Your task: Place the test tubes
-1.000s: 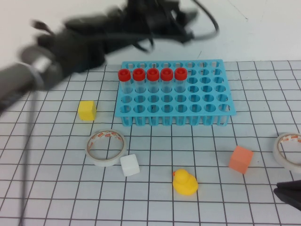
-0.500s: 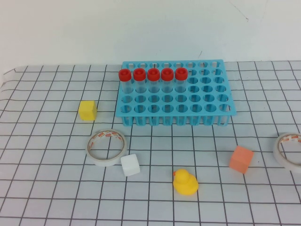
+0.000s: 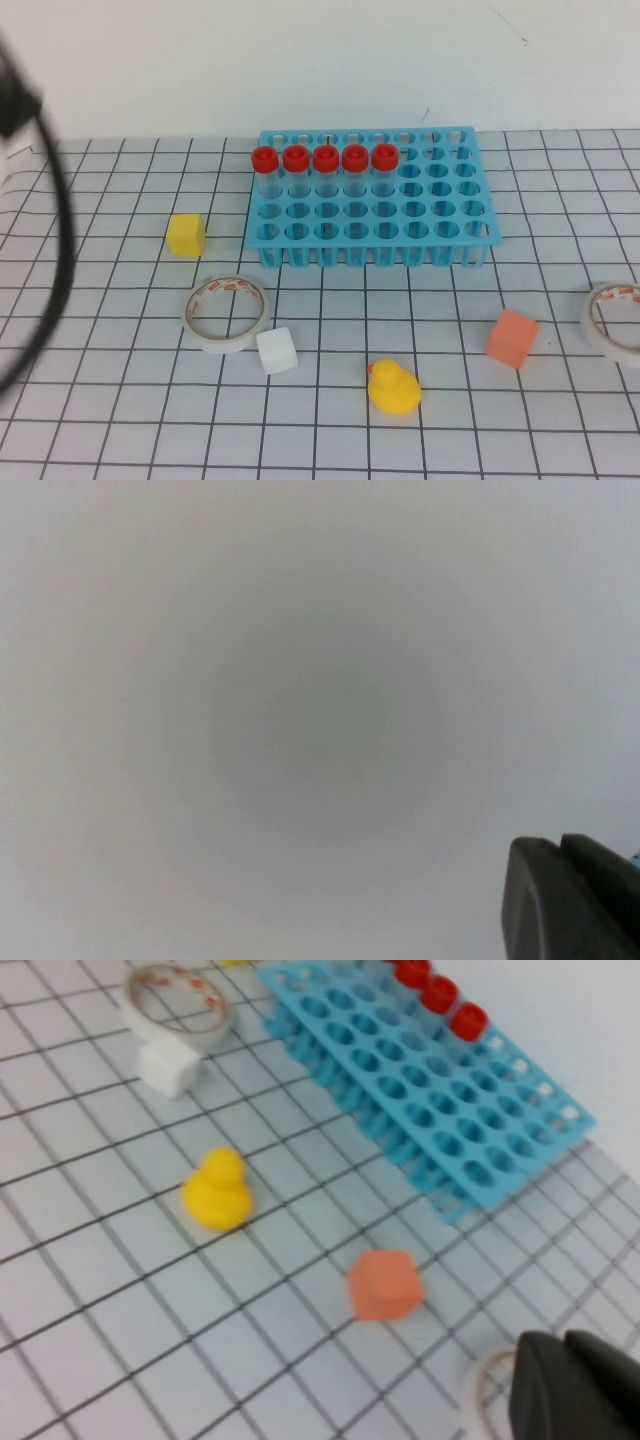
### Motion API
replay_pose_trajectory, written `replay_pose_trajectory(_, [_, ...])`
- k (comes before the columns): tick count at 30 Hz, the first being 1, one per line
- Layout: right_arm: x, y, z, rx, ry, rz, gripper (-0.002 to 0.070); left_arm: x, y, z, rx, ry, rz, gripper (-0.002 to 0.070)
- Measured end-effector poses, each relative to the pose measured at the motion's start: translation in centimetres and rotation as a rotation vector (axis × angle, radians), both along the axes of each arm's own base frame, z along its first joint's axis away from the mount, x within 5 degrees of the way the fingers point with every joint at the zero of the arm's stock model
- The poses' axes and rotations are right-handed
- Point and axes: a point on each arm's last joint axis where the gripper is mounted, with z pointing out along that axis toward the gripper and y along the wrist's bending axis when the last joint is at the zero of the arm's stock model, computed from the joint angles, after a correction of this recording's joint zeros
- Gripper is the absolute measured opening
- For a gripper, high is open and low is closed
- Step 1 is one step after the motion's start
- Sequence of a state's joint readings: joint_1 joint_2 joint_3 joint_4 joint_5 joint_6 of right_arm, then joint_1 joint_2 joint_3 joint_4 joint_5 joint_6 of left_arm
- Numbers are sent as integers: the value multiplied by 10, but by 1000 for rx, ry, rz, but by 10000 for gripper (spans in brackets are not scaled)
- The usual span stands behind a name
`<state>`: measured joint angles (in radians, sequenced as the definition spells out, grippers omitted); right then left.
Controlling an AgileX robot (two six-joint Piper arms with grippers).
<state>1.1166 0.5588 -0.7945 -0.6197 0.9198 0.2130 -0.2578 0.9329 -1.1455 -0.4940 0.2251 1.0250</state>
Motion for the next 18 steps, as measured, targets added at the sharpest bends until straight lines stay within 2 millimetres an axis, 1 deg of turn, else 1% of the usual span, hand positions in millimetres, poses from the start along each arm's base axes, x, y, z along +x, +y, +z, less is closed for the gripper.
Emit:
replay_pose_trajectory(2, [-2, 0, -8, 10, 5, 25, -1, -11, 3, -14, -28, 31, 1, 1])
replay_pose_trajectory(5, [-5, 5, -28, 23, 28, 75, -1, -31, 9, -37, -42, 57, 1, 0])
replay_pose_trajectory(10, [-11, 20, -75, 63, 111, 179, -1, -64, 16, -75, -41, 94, -7, 0])
replay_pose_trajectory(12, [-13, 24, -89, 81, 138, 206, -1, -79, 19, -91, -60, 114, -17, 0])
replay_pose_trajectory(15, [-15, 26, -104, 85, 168, 224, -1, -98, 23, -112, -87, 127, -30, 0])
replay_pose_trajectory(16, [-15, 26, -111, 75, 178, 227, -1, -106, 25, -127, -90, 134, -33, 0])
replay_pose_trajectory(18, [-16, 26, -118, 63, 188, 227, -1, -113, 27, -137, -91, 129, -35, 0])
